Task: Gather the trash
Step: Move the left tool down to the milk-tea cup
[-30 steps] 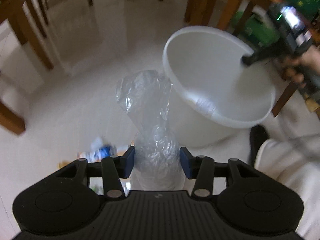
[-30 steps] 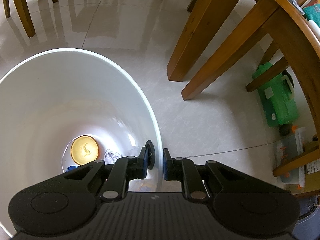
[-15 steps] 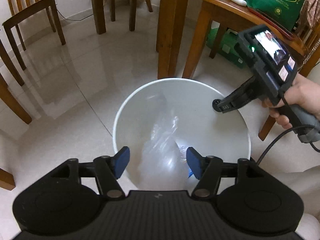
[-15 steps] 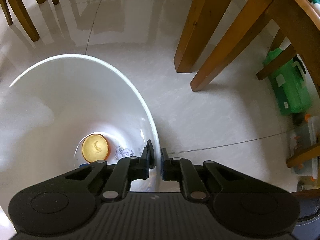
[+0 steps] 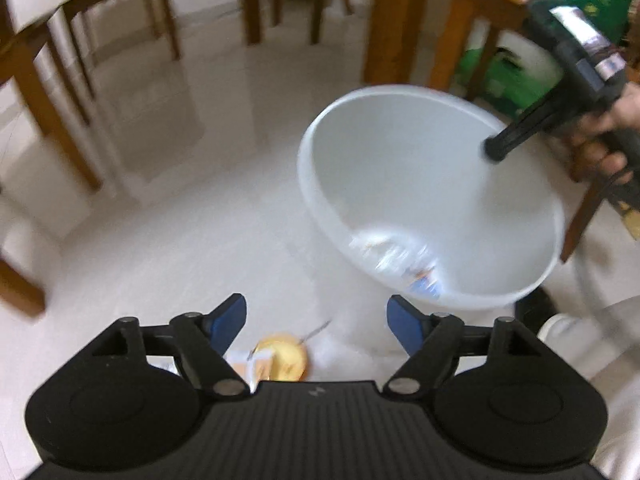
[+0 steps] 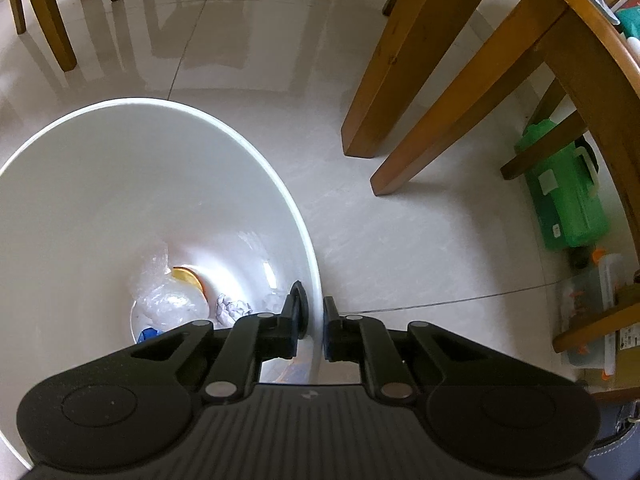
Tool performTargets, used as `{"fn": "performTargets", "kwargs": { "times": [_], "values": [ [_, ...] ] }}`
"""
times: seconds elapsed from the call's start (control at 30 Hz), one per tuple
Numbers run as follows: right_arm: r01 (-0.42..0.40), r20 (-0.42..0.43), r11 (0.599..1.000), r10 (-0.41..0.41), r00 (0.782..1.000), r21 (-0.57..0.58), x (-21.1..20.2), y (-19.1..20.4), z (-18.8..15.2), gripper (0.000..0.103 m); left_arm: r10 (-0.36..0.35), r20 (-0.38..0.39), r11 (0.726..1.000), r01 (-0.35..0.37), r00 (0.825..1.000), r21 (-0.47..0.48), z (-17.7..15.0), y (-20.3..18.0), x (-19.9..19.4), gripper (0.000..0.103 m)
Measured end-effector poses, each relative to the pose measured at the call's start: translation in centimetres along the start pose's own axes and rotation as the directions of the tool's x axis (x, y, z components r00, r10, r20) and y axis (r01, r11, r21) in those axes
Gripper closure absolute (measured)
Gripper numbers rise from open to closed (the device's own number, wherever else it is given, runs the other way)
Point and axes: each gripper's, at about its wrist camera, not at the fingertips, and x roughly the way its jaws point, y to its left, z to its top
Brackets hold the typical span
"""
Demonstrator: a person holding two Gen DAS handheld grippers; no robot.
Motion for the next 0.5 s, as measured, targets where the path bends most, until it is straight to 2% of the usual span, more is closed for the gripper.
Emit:
{"fn": "performTargets", "kwargs": {
  "times": [0.1,0.27,0.43,0.5],
  "values": [
    [0.002,0.002,1.0,-0.002,1.0,0.002,0.0,-0.1,0.1,0.089,0.021,-0.028,0.995,-0.023,0.999,-0.096,-2.7,2.3,0.7,0.025],
    [0.007,0.004,1.0,-0.007,1.0,0.002,0.0,-0.1,0.1,0.089,0.04,-0.068,0.964,-0.057,0.997,-0.261,-7.2,4.8,2.7,0.025],
    [0.011,0.005,1.0,-0.011,1.0,0.002,0.1,-0.1,0.1,0.089,0.074,-0.096,0.948,-0.1,0.993,-0.302,-11.0,5.0,5.6,0.025],
    [0.01,0.006,1.0,-0.01,1.0,0.001,0.0,-0.1,0.1,0.089,0.097,-0.136,0.931,-0.138,0.986,-0.338,-12.6,4.9,7.2,0.027]
  ]
}}
